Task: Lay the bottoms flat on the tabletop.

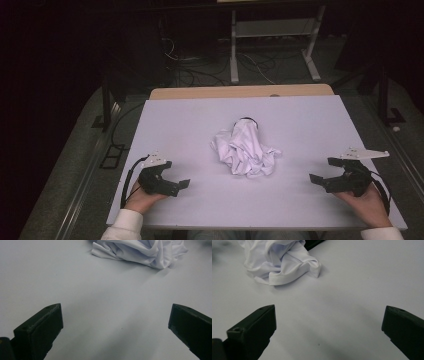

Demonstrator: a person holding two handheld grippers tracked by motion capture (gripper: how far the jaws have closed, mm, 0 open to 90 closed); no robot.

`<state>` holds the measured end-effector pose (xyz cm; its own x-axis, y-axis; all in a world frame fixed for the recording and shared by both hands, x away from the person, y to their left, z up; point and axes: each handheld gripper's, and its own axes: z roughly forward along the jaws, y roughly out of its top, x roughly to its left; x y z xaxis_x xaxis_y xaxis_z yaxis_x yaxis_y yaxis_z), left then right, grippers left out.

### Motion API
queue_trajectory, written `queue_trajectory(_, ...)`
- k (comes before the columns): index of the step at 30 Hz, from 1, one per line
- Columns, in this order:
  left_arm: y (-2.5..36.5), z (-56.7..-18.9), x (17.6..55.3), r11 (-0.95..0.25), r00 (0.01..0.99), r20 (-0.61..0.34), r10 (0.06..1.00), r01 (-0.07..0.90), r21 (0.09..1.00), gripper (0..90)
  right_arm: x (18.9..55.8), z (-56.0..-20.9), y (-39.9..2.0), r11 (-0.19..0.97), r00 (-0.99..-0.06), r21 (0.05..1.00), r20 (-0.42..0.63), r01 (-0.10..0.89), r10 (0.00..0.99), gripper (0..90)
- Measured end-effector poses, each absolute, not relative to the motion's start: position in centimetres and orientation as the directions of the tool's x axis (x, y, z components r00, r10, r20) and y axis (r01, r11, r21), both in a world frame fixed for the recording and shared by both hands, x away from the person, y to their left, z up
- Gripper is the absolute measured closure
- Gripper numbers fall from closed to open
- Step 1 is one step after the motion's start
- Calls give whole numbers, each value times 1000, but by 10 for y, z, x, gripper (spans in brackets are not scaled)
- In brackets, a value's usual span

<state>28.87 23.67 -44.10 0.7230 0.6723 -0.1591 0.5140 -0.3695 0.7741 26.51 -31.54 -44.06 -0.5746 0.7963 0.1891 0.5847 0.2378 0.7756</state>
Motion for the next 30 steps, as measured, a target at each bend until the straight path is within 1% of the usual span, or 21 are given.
queue_trajectory(20, 236, -438, 288, -374, 728, -146, 670, 500, 781, 0, 264, -438, -314, 234, -573, 778, 190, 583, 797, 0)
queue_trajectory(30, 232, -436, 292, -394, 733, -127, 668, 493, 775, 0, 265, -427, -309, 243, -577, 785, 171, 569, 799, 0)
